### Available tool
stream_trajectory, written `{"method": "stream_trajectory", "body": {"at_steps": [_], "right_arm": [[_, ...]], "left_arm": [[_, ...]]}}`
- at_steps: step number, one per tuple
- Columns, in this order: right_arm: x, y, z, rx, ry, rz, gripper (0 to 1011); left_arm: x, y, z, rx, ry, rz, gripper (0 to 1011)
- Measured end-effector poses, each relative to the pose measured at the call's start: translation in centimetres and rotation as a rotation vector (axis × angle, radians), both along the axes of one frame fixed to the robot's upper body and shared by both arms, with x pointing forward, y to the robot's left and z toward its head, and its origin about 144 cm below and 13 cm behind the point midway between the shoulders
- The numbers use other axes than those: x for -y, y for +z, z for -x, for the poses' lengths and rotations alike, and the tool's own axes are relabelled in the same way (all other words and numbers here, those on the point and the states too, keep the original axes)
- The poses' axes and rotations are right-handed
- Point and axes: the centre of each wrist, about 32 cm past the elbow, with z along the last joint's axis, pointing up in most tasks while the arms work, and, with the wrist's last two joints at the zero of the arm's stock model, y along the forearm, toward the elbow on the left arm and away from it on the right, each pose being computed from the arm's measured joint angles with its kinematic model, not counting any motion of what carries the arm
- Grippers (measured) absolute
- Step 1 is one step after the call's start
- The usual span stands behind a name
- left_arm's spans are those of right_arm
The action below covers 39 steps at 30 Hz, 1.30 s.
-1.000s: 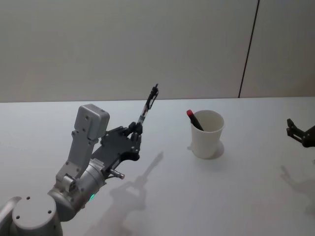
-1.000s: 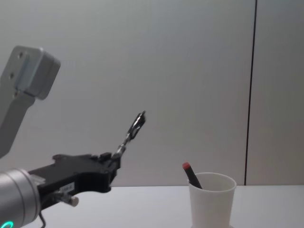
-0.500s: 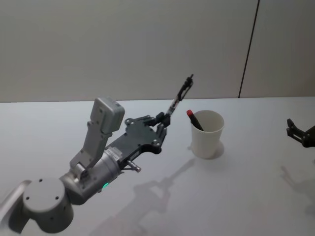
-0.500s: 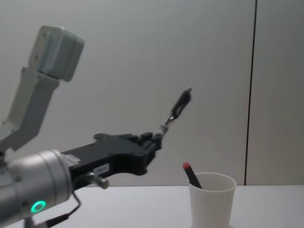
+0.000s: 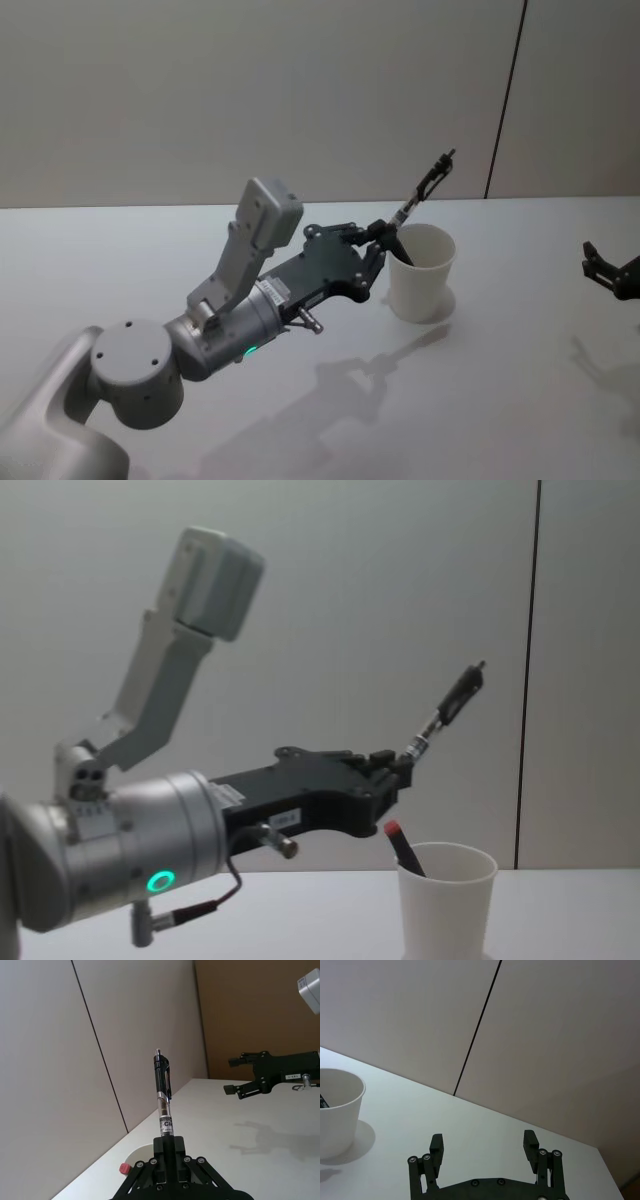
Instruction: Place the pen into the pen holder.
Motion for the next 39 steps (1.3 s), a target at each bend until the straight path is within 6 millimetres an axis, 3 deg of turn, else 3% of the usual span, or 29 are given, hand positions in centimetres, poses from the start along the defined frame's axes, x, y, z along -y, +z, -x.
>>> {"method": "stream_trajectory", "body": {"at_steps": [12, 39], "right_arm": [[0.0, 0.0, 0.0, 0.0, 0.0, 0.0, 1001], [0.0, 0.0, 0.0, 0.0, 0.0, 0.0, 1001]], "left_arm": [[2.0, 0.5, -0.9, -0.027, 0.006, -0.051, 127], [5.4, -0.3, -0.3, -0.077, -0.027, -0.08, 127]]}}
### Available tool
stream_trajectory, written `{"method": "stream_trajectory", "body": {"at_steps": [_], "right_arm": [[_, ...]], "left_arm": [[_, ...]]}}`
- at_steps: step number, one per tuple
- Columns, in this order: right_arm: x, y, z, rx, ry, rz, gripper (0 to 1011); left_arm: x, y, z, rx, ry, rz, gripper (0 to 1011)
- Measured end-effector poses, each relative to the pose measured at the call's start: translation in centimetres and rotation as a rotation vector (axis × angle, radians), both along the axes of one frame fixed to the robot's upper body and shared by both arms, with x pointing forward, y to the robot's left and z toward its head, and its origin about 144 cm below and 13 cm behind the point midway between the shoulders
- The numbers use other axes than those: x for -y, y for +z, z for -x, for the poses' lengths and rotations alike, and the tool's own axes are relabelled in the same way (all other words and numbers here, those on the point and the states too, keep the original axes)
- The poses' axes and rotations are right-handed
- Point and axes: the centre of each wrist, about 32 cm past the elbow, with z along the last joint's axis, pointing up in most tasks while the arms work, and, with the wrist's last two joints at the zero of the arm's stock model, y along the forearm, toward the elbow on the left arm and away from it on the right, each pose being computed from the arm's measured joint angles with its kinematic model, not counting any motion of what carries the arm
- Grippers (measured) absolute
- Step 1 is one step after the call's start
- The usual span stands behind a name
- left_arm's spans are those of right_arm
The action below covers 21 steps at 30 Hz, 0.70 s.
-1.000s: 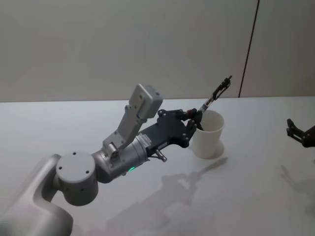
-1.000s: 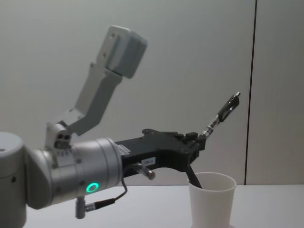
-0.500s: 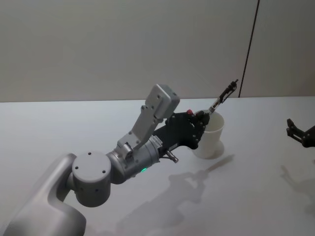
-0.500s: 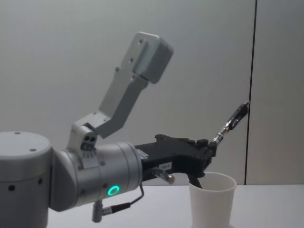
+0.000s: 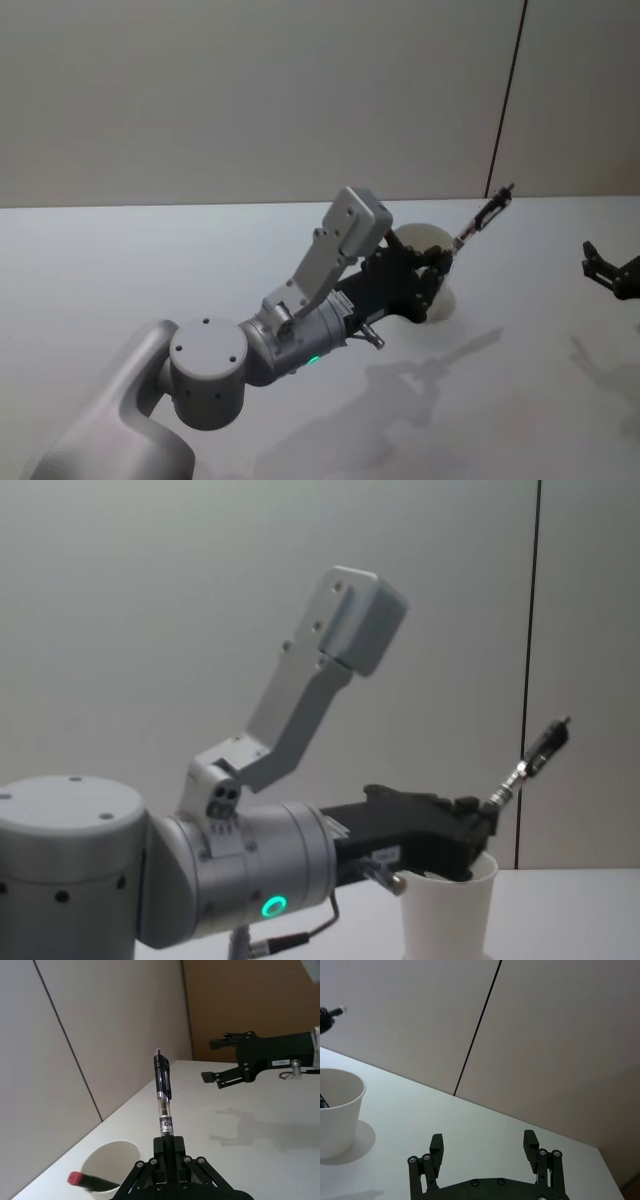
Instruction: Place the pen into the pen holder.
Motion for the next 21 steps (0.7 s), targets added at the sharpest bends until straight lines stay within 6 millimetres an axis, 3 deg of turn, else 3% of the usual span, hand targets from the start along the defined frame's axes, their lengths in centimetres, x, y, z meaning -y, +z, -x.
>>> {"method": "stream_trajectory", "body": {"at_steps": [21], "right_arm": [[0.0, 0.0, 0.0, 0.0, 0.0, 0.0, 1001]], "left_arm": [[0.6, -1.2, 1.3, -0.051, -0.092, -0.006, 129]]}}
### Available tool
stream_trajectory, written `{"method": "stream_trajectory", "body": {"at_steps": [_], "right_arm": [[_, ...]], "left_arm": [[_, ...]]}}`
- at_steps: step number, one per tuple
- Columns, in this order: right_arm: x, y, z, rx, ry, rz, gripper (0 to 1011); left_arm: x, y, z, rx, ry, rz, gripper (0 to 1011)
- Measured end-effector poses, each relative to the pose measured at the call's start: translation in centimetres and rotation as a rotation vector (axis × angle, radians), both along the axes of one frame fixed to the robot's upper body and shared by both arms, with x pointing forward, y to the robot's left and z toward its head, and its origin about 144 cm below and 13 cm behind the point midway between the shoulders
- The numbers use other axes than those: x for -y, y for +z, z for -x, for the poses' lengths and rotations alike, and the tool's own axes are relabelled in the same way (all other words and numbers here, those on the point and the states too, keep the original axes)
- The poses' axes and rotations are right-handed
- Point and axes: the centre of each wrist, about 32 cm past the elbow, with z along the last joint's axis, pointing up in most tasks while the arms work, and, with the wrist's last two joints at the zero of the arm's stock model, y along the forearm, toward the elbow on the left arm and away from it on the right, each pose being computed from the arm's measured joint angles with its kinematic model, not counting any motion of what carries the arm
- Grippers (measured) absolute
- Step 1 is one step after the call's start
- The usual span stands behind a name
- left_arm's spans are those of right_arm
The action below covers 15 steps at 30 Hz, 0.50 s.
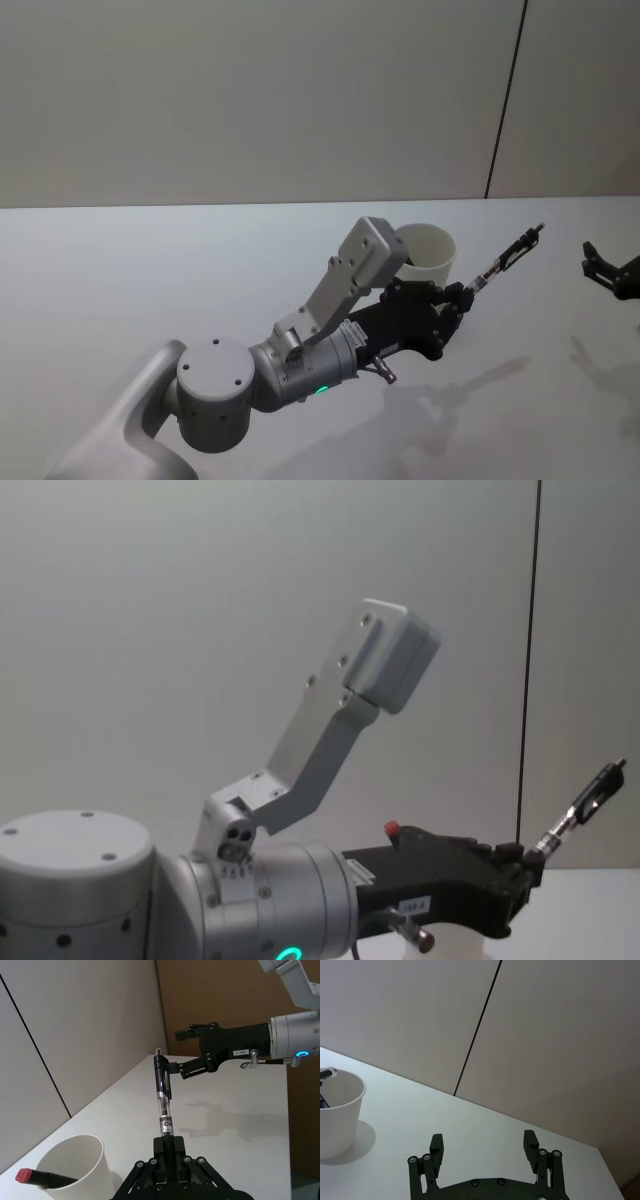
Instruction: Place the pen into the pen holder.
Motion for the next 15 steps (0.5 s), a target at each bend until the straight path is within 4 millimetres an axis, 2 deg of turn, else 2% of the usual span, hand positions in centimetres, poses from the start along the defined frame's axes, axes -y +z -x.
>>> {"method": "stream_trajectory", "body": {"at_steps": [15], "right_arm": [[0.03, -0.01, 0.02, 0.0, 0.001, -0.001, 1001]], "left_arm": [[-0.21, -0.22, 0.74, -0.013, -0.011, 0.007, 127]]}}
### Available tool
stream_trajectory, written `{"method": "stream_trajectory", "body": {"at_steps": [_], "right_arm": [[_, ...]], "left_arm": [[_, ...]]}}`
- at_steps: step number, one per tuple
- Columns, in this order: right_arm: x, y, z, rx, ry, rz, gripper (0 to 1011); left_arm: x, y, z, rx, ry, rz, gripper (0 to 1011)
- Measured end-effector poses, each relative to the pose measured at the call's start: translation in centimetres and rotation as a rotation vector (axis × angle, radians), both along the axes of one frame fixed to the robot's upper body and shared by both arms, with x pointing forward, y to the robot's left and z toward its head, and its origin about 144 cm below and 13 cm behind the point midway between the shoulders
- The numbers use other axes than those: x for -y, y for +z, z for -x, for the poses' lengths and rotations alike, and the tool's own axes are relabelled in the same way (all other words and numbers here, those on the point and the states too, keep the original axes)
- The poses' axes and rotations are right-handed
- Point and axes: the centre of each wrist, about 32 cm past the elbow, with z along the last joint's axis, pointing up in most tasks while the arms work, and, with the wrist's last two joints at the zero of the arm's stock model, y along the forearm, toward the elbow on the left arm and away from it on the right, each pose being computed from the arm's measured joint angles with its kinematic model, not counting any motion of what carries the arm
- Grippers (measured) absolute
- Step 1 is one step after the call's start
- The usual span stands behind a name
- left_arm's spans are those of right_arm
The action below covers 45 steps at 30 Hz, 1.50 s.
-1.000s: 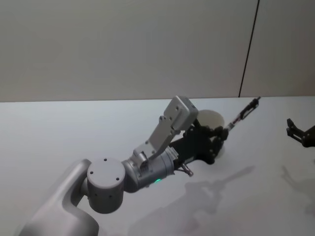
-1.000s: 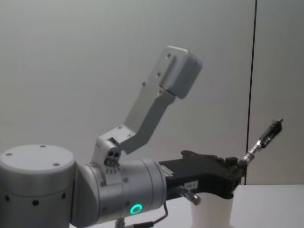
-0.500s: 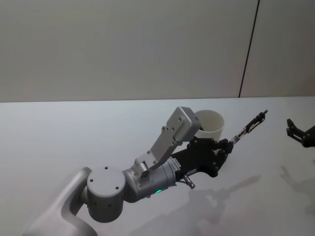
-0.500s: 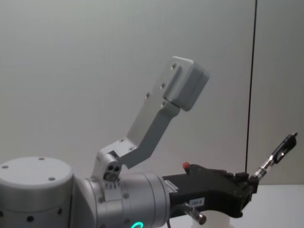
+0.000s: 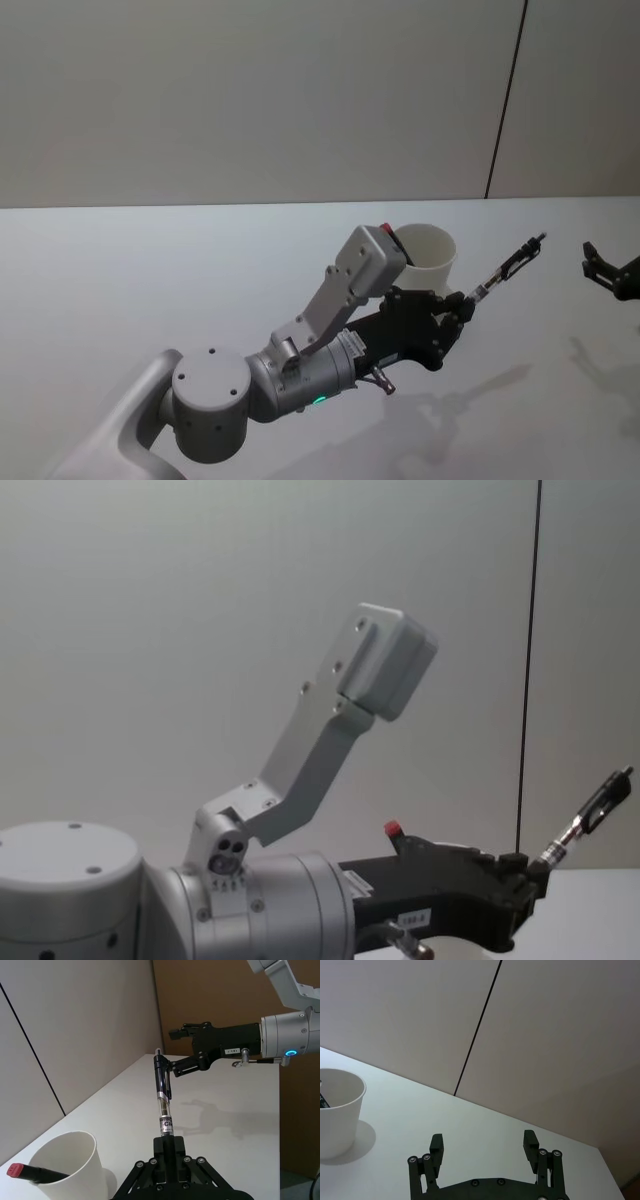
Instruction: Place the pen into the pen holder.
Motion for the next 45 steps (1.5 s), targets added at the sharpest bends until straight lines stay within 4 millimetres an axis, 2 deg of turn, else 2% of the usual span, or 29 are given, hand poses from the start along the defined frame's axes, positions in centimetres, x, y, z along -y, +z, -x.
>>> {"method": "stream_trajectory", "body": {"at_steps": [10, 21, 45], "right_arm": [[0.6, 0.1, 0.3, 0.006, 0.012, -0.022, 1001], [2.2, 0.2, 1.1, -0.002, 0.042, -0.092, 1001], [5.5, -0.3, 3.3, -0.169, 0.245, -0.434, 1001]], "left_arm": [[0.0, 0.0, 0.2, -0.003, -0.003, 0.002, 129], [0.0, -0.1, 0.3, -0.005, -0.005, 0.003, 127], [-0.1, -0.1, 0.3, -0.006, -0.005, 0.003, 127]]}}
